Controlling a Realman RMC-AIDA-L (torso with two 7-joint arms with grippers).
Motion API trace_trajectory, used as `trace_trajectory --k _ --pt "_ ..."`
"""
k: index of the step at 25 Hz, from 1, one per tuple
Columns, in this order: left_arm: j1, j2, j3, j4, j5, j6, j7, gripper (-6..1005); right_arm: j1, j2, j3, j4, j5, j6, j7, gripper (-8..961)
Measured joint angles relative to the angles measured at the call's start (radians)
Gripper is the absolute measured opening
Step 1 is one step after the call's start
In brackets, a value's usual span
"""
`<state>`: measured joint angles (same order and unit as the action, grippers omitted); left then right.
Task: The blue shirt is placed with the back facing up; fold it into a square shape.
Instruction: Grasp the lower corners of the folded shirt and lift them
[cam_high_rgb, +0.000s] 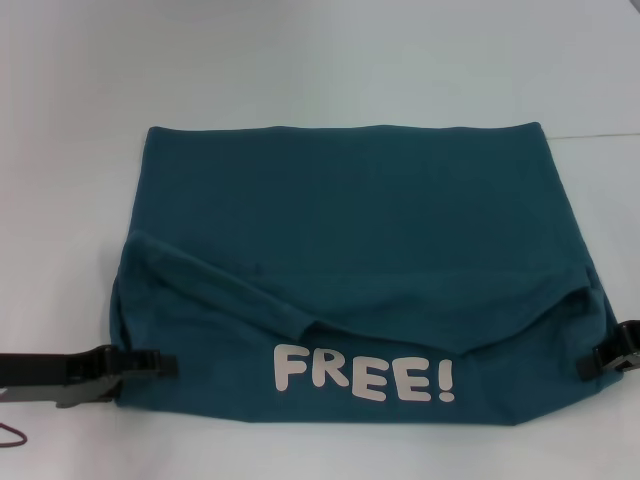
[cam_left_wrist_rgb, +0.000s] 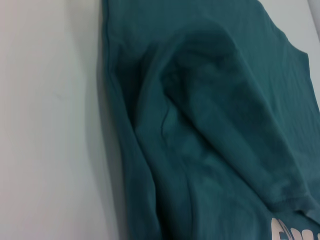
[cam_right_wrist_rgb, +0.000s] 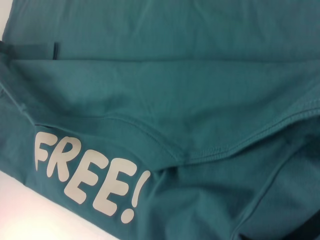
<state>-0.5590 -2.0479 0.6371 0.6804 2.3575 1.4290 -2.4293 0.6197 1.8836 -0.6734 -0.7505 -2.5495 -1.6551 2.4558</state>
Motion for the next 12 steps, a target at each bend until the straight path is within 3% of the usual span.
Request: trace_trajectory --k 5,10,12 --pt "0.005 -0.005 0.009 0.013 0.013 -0.018 -0.033 666 0.0 0.0 0.0 -0.001 0.007 0.001 0.0 57" --pt "0.005 -0.006 0.01 0.013 0.015 -0.018 -0.033 443 0.0 0.0 0.0 -0.001 0.01 0.001 0.0 57" --pt "0.005 -0.006 0.01 0.013 0.015 -0.016 -0.033 404 0.0 -0.001 0.0 -0.001 0.01 0.002 0.0 57"
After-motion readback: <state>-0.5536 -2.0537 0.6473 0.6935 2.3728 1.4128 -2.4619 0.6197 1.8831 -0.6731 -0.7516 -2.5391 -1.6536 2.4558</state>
